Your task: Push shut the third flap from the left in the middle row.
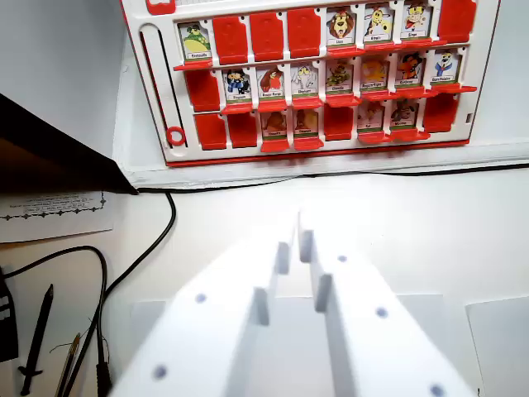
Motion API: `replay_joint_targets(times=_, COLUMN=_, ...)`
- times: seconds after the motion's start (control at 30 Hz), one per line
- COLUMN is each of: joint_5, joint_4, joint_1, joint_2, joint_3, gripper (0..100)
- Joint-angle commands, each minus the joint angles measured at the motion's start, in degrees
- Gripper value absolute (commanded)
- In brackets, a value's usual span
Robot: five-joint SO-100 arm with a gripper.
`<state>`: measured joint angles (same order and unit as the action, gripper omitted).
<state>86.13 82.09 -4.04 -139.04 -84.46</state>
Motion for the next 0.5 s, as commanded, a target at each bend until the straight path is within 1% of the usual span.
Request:
replay_joint_targets(times=0.0, joint_5=-0.7, joint_4=-2.5, joint_1=0.2, joint_2=-3.8, joint_3=-4.1, gripper=0)
replay_joint_targets(times=0.47, joint_5=-0.9, joint_4=-3.3, joint_1=0.4, joint_2=-3.9, joint_3=-5.4, gripper=0)
